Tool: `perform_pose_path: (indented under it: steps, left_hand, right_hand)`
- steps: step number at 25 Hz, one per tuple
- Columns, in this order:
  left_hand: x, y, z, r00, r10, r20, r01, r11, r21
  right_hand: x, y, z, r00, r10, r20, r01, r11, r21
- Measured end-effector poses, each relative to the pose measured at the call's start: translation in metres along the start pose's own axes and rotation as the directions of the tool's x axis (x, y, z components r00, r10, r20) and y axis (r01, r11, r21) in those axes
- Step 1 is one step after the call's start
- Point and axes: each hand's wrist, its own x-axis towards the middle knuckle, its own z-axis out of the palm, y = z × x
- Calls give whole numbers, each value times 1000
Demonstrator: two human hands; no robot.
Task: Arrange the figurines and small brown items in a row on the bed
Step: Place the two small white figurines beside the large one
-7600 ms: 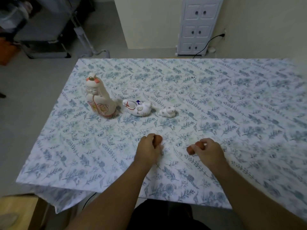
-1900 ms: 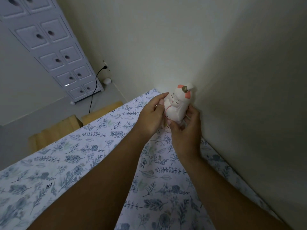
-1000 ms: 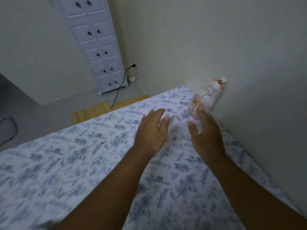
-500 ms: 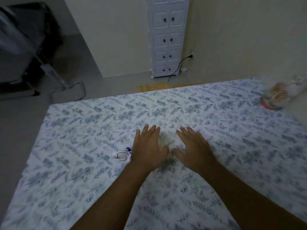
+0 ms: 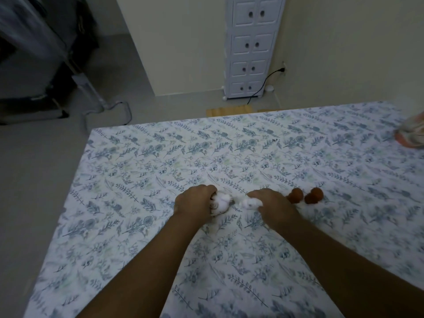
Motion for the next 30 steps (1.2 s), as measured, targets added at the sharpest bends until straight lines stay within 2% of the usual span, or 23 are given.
perform_pose_path:
  steps: [3, 7, 10, 14, 19, 23, 26, 30]
  left_hand:
    - [6, -1, -2, 1000, 15, 5, -15, 998, -54]
    - [14, 32, -23, 997, 65, -35, -68, 991, -115]
    - [34, 93, -52, 986, 148, -71, -156, 978, -141]
    - [77, 198, -69, 953, 280, -115, -294, 947, -131]
    - [141, 341, -44, 907, 418, -40, -420, 898, -133]
    - [193, 440, -10, 850, 527, -5, -523, 842, -132]
    - [227, 496, 15, 820, 572, -21, -569, 811, -133]
    - [254, 544, 42, 800, 593, -88, -598, 779, -189]
  right_hand:
    - [-11, 1, -12, 997, 12, -81, -4, 995, 99]
    - [-31, 11, -55, 973, 115, -202, -65, 969, 238]
    - [-45, 47, -100, 940, 170, -295, -76, 949, 305]
    - [-70, 120, -150, 856, 304, -418, -125, 907, 403]
    - [-99, 240, -185, 745, 496, -446, -224, 816, 533]
    - [-108, 329, -194, 615, 685, -390, -299, 661, 688]
    - [-106, 380, -193, 599, 726, -338, -307, 598, 740]
    - [-97, 418, -182, 585, 717, -379, -234, 597, 768]
